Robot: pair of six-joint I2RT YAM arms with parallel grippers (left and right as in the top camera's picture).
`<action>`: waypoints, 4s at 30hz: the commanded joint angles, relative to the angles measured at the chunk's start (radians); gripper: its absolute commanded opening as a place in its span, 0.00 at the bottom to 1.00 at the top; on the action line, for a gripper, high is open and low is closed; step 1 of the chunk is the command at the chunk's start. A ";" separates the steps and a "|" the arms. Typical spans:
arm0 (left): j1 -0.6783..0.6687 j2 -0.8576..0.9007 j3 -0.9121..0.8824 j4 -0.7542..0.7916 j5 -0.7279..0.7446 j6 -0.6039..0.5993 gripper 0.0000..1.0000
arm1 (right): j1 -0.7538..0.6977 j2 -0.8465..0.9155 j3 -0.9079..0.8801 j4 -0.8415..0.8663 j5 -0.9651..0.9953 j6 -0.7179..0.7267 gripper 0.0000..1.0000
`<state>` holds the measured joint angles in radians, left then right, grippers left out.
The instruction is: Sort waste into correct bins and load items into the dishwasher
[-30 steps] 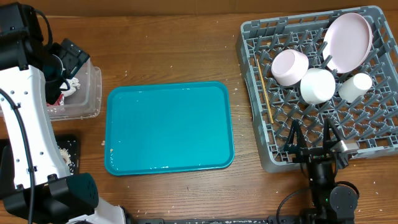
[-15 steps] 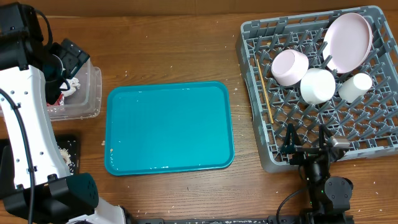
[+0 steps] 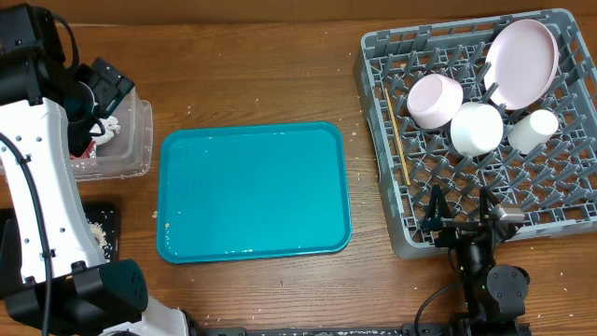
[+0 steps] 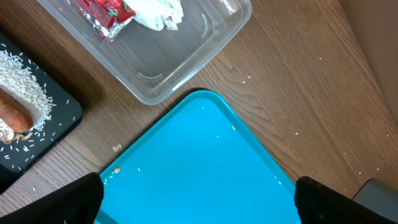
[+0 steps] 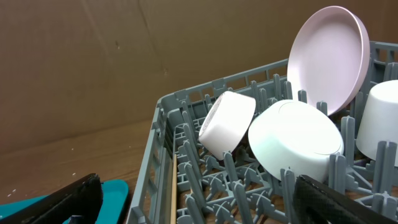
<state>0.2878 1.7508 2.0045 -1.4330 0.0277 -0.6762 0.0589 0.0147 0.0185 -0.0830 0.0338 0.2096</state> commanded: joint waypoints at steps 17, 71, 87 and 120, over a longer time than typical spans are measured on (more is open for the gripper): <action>0.000 0.002 0.006 0.000 0.006 0.019 1.00 | -0.002 -0.012 -0.010 0.002 0.009 -0.005 1.00; -0.210 -0.928 -1.429 0.872 0.097 0.557 1.00 | -0.002 -0.012 -0.010 0.002 0.009 -0.005 1.00; -0.210 -1.220 -1.720 1.202 0.201 0.571 1.00 | -0.002 -0.012 -0.010 0.002 0.009 -0.005 1.00; -0.267 -1.606 -2.000 1.399 0.204 0.634 1.00 | -0.002 -0.012 -0.010 0.002 0.009 -0.005 1.00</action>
<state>0.0540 0.1810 0.0116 -0.0452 0.2253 -0.0914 0.0589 0.0147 0.0185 -0.0834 0.0338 0.2085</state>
